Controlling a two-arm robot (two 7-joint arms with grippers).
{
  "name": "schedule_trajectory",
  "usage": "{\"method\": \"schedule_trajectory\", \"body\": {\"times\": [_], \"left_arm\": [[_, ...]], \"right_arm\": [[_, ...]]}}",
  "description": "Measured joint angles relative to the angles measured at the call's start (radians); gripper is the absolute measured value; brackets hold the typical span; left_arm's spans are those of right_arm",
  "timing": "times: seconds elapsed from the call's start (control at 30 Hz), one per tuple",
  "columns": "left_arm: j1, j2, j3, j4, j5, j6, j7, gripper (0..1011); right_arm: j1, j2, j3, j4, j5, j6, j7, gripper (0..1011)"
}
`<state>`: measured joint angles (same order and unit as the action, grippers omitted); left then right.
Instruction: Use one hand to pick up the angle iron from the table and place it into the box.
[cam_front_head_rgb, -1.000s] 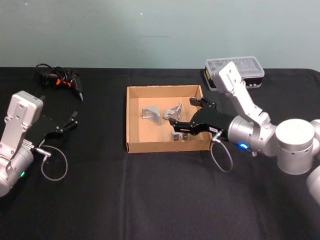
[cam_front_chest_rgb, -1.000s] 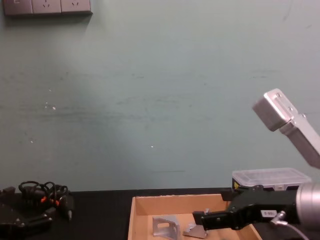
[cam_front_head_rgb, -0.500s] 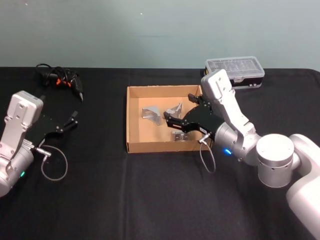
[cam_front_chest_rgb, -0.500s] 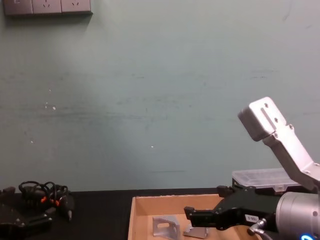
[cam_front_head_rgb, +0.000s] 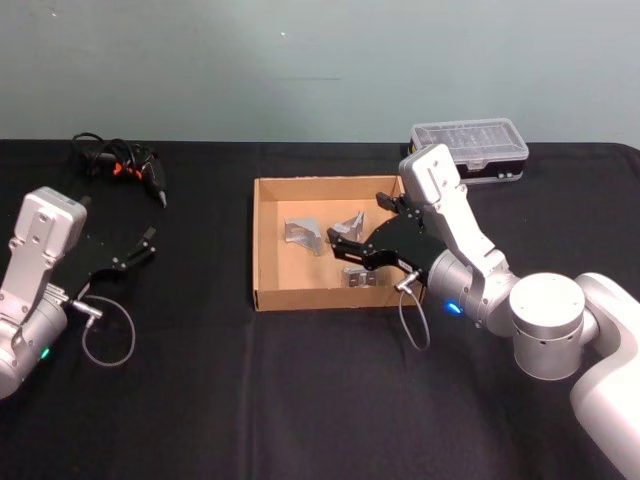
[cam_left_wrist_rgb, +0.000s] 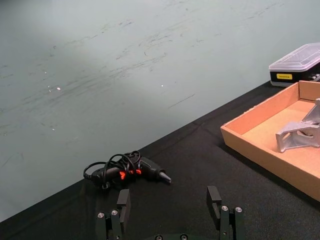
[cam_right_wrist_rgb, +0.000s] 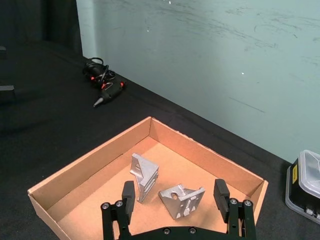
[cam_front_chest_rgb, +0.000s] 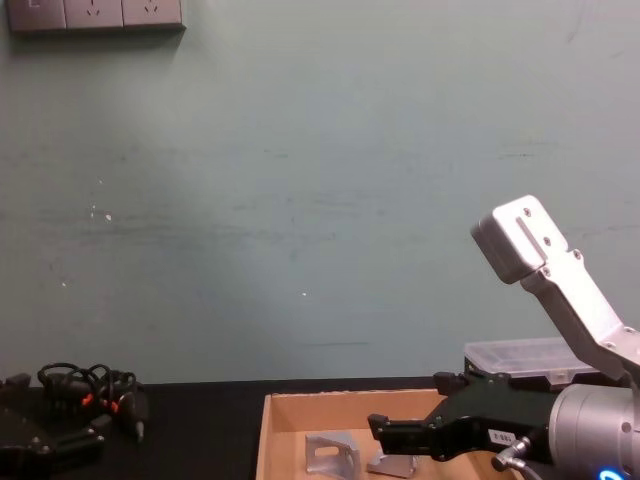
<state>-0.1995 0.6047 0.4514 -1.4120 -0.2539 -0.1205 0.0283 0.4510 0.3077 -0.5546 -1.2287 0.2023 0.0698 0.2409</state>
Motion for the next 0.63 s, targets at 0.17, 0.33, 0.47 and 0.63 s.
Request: {"method": "schedule_trajectory", "body": {"times": [0.17,0.33,0.47,0.63], "left_arm": [[0.000,0.000,0.000,0.000,0.000,0.000,0.000,1000],[0.000,0.000,0.000,0.000,0.000,0.000,0.000,1000],[0.000,0.000,0.000,0.000,0.000,0.000,0.000,1000],[0.000,0.000,0.000,0.000,0.000,0.000,0.000,1000]], "right_arm": [[0.000,0.001,-0.001,0.000,0.001,-0.001,0.002,1003],[0.001,0.001,-0.001,0.001,0.002,-0.001,0.003,1003],[0.001,0.002,-0.002,0.001,0.003,-0.002,0.004,1003],[0.001,0.002,-0.002,0.001,0.003,-0.002,0.004,1003]]}}
